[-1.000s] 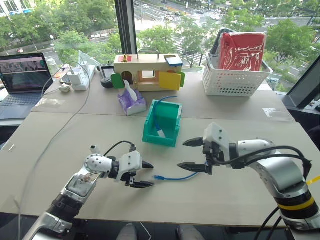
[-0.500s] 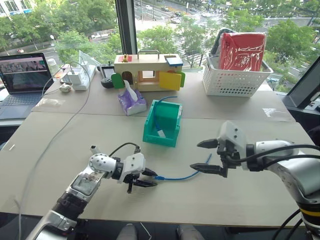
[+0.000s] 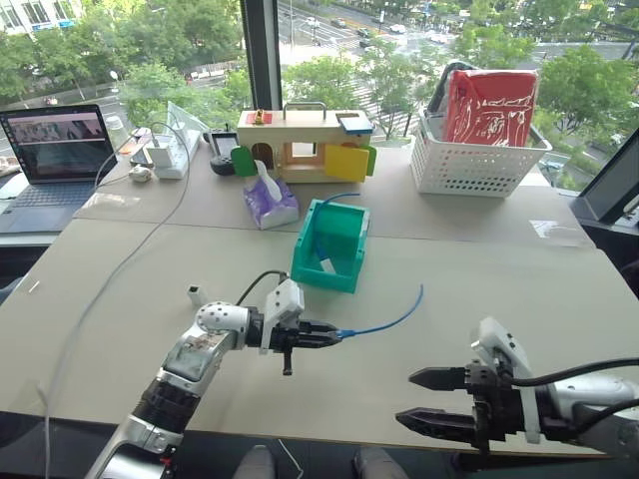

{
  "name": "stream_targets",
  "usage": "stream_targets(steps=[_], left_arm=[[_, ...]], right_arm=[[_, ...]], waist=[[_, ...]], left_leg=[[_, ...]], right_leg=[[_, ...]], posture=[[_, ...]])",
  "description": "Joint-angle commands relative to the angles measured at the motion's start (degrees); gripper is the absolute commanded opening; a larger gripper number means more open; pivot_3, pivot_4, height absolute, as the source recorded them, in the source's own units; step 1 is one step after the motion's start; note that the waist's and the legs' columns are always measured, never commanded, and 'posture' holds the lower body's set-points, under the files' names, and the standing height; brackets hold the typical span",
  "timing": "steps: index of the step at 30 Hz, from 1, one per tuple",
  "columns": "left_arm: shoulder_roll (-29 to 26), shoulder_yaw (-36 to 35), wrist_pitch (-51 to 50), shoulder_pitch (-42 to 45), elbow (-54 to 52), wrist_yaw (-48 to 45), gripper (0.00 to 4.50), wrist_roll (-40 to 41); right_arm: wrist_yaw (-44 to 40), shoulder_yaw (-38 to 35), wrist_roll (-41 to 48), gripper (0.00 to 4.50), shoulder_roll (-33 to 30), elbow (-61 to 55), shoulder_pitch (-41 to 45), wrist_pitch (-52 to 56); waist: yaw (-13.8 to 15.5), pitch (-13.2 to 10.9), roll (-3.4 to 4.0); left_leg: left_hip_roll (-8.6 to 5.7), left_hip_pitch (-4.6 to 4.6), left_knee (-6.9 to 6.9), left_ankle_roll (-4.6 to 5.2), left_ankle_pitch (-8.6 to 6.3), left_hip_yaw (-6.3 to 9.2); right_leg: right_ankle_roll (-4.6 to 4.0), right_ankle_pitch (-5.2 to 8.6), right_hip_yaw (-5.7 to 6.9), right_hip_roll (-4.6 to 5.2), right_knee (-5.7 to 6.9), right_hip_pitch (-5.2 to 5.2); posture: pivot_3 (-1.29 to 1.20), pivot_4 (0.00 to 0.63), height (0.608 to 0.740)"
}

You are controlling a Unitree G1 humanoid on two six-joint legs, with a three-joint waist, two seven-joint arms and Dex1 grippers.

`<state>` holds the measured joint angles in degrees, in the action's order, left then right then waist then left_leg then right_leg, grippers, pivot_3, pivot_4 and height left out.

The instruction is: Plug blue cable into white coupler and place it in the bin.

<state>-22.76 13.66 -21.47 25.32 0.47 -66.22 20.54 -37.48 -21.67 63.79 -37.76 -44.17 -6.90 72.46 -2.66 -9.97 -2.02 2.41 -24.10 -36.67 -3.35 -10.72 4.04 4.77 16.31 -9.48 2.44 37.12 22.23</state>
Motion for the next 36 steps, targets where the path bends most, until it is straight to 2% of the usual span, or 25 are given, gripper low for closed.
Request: stream_targets(steps=[1, 5, 11, 18, 28, 29, 31, 36], left_arm=[[2.4, -1.4, -3.7, 0.7, -4.1, 2.2, 0.1, 4.0], [1.6, 0.1, -6.1, -1.2, -7.7, 2.6, 0.1, 4.3], [0.8, 1.3, -7.6, -1.9, -10.0, 3.9, 0.1, 4.0], [1.2, 2.4, -6.2, -2.0, -9.6, 5.7, 0.1, 2.5], [1.7, 3.0, -5.5, -3.0, -10.5, 6.0, 0.1, 2.6], [1.8, 3.0, -5.5, -3.1, -10.6, 5.9, 0.07, 2.6], [1.7, 3.0, -5.5, -3.2, -10.7, 5.8, 0.07, 2.5], [1.6, 3.2, -5.2, -3.3, -10.8, 5.6, 0.07, 2.5]], right_arm=[[16.0, 0.8, 9.1, 4.5, 9.3, 1.3, -2.5, -1.7], [33.7, 1.3, 14.9, 4.5, 20.1, 2.9, -4.6, -8.4], [51.1, 4.9, 29.1, 4.5, 26.2, 4.3, -5.6, -20.2], [58.4, 11.9, 35.2, 4.5, 25.7, 4.3, -3.0, -27.8], [59.4, 16.9, 37.6, 4.5, 20.1, 4.8, -3.0, -31.9], [59.4, 17.2, 37.8, 4.11, 19.8, 4.7, -3.1, -32.3], [59.3, 17.6, 38.1, 3.8, 19.2, 4.6, -3.1, -33.0], [59.0, 18.7, 38.5, 2.08, 18.2, 4.4, -3.1, -34.8]], waist=[[-0.1, 0.0, 0.01], [-0.4, 0.0, 0.07], [-1.0, 0.0, 0.11], [-1.5, 0.0, 0.13], [-1.3, 0.0, 0.13], [-1.4, 0.0, 0.13], [-1.4, 0.0, 0.13], [-1.3, 0.0, 0.13]], left_leg=[[-0.02, -0.04, 0.0, 0.0, 0.0, 0.0], [0.0, -0.1, 0.09, 0.0, -0.01, 0.12], [0.0, -0.1, 0.1, 0.0, 0.0, 0.17], [0.03, -0.07, 0.14, 0.0, 0.0, 0.19], [0.02, -0.1, 0.15, 0.0, 0.0, 0.2], [0.02, -0.1, 0.15, 0.0, 0.0, 0.2], [0.02, -0.09, 0.15, 0.0, 0.0, 0.21], [0.02, -0.1, 0.15, 0.0, 0.0, 0.21]], right_leg=[[0.0, 0.0, 0.0, 0.02, 0.0, 0.02], [-0.27, -0.11, 0.1, 0.01, 0.02, 0.1], [-0.2, -0.06, 0.16, 0.01, 0.01, 0.07], [-0.22, 0.01, 0.18, -0.01, 0.02, 0.08], [-0.29, -0.01, 0.19, 0.01, -0.01, 0.08], [-0.3, 0.0, 0.19, 0.0, 0.0, 0.08], [-0.3, 0.0, 0.19, 0.0, 0.01, 0.08], [-0.31, 0.0, 0.19, 0.0, 0.0, 0.08]], posture=[[0.0, 0.15, 0.734], [0.0, 0.15, 0.734], [0.0, 0.15, 0.734], [0.0, 0.15, 0.734], [0.0, 0.15, 0.734], [0.0, 0.15, 0.734], [0.0, 0.15, 0.734], [0.0, 0.15, 0.734]])
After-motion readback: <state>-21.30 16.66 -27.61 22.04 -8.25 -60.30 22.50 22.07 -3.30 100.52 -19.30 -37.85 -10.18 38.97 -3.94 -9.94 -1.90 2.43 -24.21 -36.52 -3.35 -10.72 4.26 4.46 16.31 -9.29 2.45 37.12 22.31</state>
